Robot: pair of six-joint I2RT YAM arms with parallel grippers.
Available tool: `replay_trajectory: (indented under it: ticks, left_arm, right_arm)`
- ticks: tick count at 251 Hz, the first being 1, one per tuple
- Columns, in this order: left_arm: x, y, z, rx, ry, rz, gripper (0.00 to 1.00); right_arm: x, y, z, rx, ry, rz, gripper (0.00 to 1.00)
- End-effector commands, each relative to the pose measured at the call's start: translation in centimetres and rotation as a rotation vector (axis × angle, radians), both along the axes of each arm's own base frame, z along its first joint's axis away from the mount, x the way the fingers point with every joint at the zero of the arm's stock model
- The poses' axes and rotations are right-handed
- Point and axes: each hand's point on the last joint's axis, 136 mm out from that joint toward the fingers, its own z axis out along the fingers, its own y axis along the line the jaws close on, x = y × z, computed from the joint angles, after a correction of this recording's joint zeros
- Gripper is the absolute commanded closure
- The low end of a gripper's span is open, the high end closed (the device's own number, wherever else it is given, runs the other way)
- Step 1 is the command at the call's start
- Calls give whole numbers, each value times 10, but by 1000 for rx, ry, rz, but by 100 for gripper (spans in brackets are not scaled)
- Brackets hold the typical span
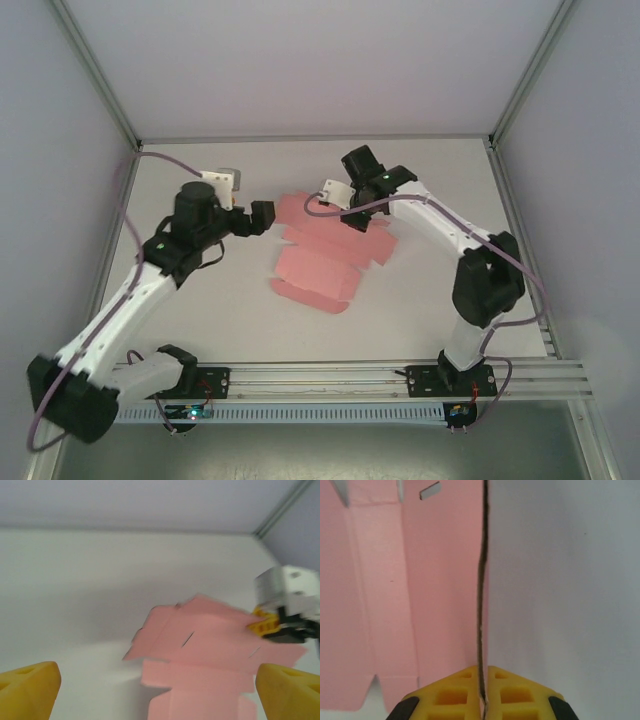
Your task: Assemble paper box
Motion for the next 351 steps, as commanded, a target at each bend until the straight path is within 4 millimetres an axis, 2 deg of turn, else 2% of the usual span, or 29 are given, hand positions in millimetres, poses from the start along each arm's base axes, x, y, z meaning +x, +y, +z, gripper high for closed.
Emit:
replay_trajectory:
  ticks: [1, 16, 46, 59, 82, 104, 141, 187, 214, 242, 275, 312, 351]
  left_arm:
    - [24, 19, -15, 23, 63, 143, 0]
    - [35, 23, -30, 17, 118, 178, 0]
    - [55, 32, -57, -55, 202, 221, 0]
    - [64, 37, -69, -105, 241, 245, 0]
    - [77, 33, -81, -200, 281, 210, 0]
    - [83, 21, -91, -244, 293, 149, 0]
    - [84, -5, -96, -326, 321, 15, 0]
    - [89, -8, -108, -303, 333, -17, 0]
    - [86, -20, -120, -314, 381, -89, 0]
    - [75, -38, -123, -362, 381, -204, 0]
    - [64, -45, -126, -369, 381, -257, 0]
    - [51, -59, -133, -323, 402, -324, 0]
    - [46, -68, -145, -225, 426, -327, 0]
  right_arm:
    - [28, 11, 3, 9, -159, 20, 100]
    - [24, 20, -1, 62, -179, 43, 100]
    - [-6, 32, -17, 143, -133, 182, 100]
    - [-12, 32, -26, 146, -127, 185, 100]
    - [-7, 25, -44, 118, -140, 122, 100]
    - [-4, 22, -54, 94, -198, 92, 100]
    - [0, 27, -52, 116, -331, 78, 100]
    - [-2, 29, -52, 125, -362, 63, 100]
    - [-4, 31, -49, 146, -355, 65, 100]
    - [-4, 31, -47, 152, -355, 57, 100]
    - [-5, 32, -46, 157, -350, 53, 100]
    - [-7, 35, -44, 167, -346, 48, 100]
    - [-4, 39, -29, 229, -368, 4, 100]
